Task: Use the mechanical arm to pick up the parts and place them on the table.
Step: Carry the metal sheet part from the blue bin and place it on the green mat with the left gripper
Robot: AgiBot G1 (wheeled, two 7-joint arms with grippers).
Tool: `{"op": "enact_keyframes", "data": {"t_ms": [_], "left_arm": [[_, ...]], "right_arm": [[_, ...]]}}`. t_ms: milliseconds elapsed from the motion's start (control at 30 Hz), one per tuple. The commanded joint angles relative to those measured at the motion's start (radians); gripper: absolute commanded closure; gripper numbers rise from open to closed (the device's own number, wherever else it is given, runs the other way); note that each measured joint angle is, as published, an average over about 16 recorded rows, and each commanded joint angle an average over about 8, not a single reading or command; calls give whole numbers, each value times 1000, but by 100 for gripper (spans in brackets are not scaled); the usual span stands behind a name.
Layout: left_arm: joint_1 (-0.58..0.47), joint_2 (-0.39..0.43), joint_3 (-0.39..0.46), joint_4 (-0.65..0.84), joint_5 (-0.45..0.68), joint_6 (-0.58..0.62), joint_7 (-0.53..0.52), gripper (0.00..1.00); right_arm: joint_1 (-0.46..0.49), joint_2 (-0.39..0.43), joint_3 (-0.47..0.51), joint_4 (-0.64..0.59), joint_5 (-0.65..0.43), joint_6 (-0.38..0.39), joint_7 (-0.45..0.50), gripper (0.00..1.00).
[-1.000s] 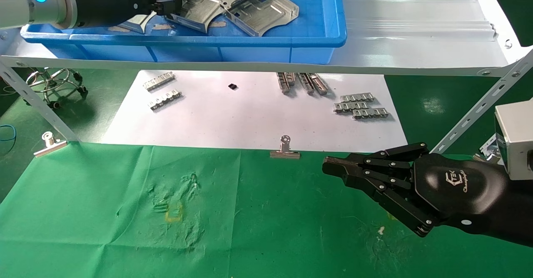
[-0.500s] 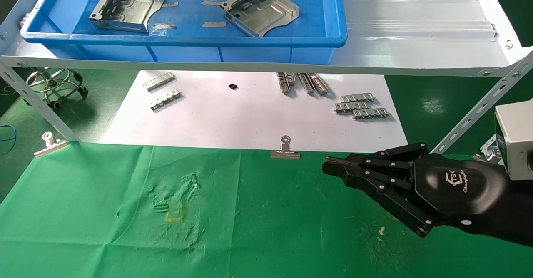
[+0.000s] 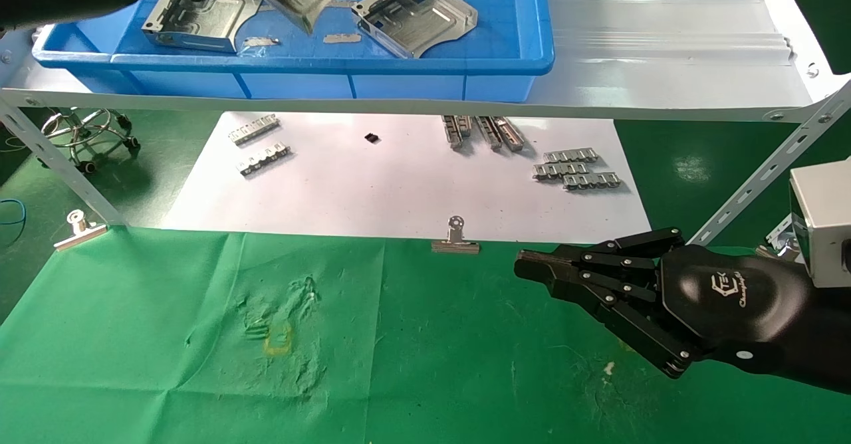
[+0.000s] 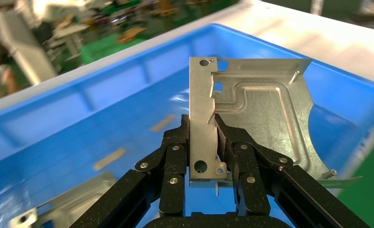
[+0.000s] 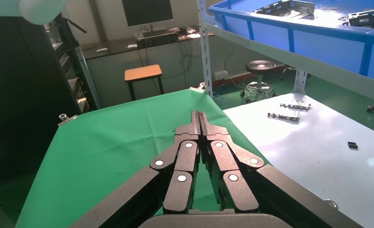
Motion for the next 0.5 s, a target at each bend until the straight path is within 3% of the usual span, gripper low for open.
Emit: {"op": "enact_keyframes", "data": {"t_ms": [33, 300, 500], "left_arm": [[25, -23, -19, -22, -51, 44, 73, 100], [81, -59, -70, 55, -197, 284, 412, 100], [99, -73, -68, 141, -231, 480, 647, 100]], "right_arm": [[0, 0, 0, 0, 0, 0, 0, 100], [0, 0, 0, 0, 0, 0, 0, 100], [0, 0, 0, 0, 0, 0, 0, 100]]}}
